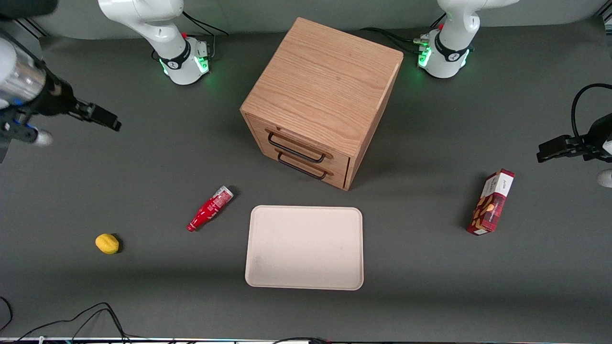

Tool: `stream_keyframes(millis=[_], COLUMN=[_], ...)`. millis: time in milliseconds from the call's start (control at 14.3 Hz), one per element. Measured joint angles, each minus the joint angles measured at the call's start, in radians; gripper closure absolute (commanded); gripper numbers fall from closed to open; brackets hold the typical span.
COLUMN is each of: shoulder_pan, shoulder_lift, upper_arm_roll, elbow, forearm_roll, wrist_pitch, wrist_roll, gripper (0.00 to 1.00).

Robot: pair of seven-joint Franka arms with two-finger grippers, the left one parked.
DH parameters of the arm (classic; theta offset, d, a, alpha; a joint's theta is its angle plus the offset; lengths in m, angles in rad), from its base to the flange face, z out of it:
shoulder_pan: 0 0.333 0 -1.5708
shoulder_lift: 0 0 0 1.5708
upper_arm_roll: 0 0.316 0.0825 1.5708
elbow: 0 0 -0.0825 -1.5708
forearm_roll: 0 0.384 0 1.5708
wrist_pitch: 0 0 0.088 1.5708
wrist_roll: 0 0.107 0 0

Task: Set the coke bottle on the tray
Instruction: 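Move the right gripper toward the red Coca-Cola bottle lying on the table, then lower the open right gripper over the bottle and close on it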

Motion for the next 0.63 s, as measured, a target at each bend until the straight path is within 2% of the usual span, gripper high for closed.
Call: stream_keyframes(millis=[140,630], shoulder_pan=[0.001,0.007], shoulder_lift=[0.077,0.272], upper_arm_roll=[0.014,0.078], elbow=[0.001,-0.002], forearm_roll=[0.021,0.023], wrist_pitch=[0.065,0.243], wrist_roll=[0.08,0.34], gripper=[0.0,0.0])
